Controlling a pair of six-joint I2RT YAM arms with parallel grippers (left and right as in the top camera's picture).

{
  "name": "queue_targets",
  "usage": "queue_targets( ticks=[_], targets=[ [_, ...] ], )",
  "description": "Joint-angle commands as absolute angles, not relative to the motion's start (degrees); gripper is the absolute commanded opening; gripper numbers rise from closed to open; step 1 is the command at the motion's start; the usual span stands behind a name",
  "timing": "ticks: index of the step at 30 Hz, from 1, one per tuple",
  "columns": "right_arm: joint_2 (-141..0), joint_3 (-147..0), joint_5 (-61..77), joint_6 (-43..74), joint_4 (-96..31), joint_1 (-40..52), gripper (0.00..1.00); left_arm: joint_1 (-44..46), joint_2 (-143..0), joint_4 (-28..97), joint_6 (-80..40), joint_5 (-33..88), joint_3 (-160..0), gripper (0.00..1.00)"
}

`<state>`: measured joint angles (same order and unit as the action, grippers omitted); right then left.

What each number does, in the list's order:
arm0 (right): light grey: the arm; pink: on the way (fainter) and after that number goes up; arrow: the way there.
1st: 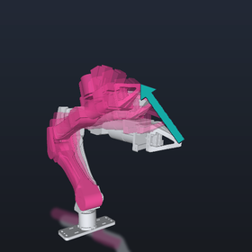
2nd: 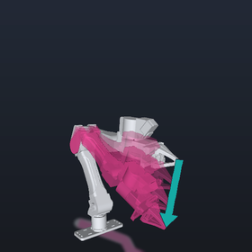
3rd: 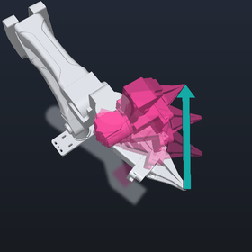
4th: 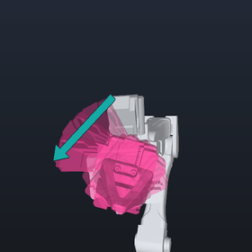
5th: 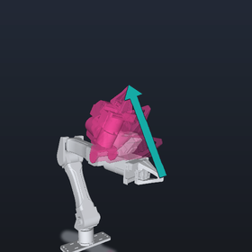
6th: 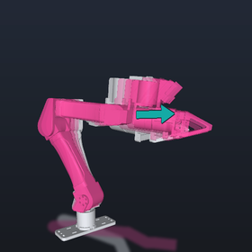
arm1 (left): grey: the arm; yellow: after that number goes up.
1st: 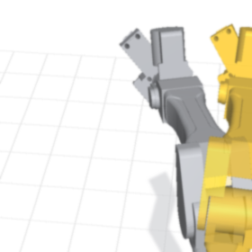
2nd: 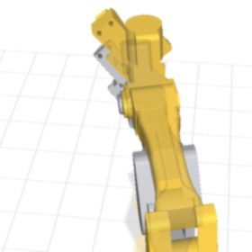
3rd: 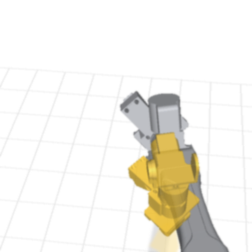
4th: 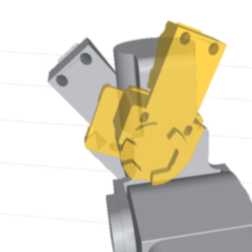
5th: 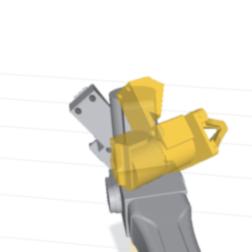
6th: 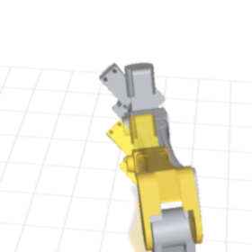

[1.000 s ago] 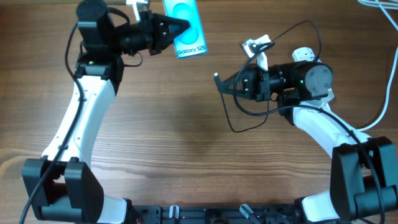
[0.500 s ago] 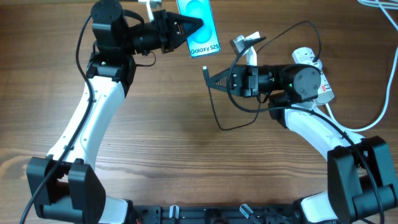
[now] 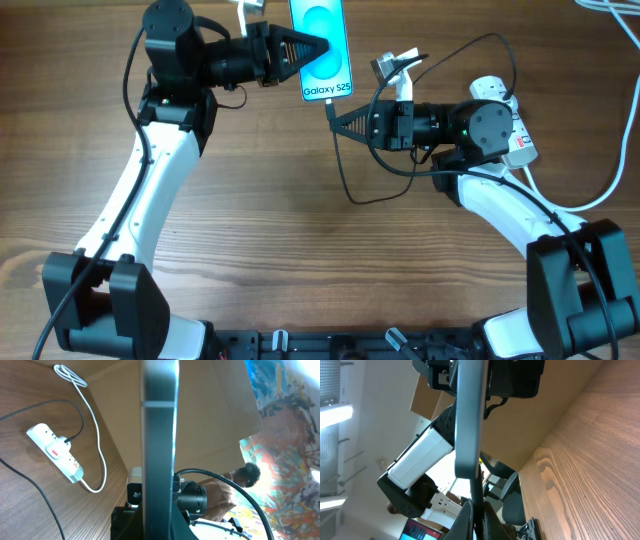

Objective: Plug charger to phone and switch on socket
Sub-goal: 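Bring the plug in the right gripper up to the phone's bottom port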

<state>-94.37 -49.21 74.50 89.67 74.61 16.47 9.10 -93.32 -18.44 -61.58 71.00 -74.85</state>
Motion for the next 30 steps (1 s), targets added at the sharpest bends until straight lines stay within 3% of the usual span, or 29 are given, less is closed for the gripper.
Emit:
queue_targets(
  ticks=[1,11,15,21,30],
  targets=[
    [-94.35,-49.45,72.88,88.66,74.02,16.71,0.04,9.15,-91.66,-18.55,-62.15,72.93,-75.70,0.04],
    [-94.35,-49.45,70.87,88.92,72.38,16.69,0.04,9.17,-91.66,-10.00,-58.70,74.15,-75.70,0.04],
    [-94.35,-49.45,69.04,86.96,65.84,16.71,0.04,9.17,-91.66,-9.93,-58.13,74.59,-75.70,0.04],
    [-94.35,-49.45,67.29,85.65,64.77,16.69,0.04,9.17,-91.66,-0.60,-49.84,74.56,-75.70,0.04],
    [-94.35,-49.45,64.05,82.67,59.18,16.69,0.04,9.17,-91.66,1.17,-49.65,76.09,-75.70,0.04]
  ],
)
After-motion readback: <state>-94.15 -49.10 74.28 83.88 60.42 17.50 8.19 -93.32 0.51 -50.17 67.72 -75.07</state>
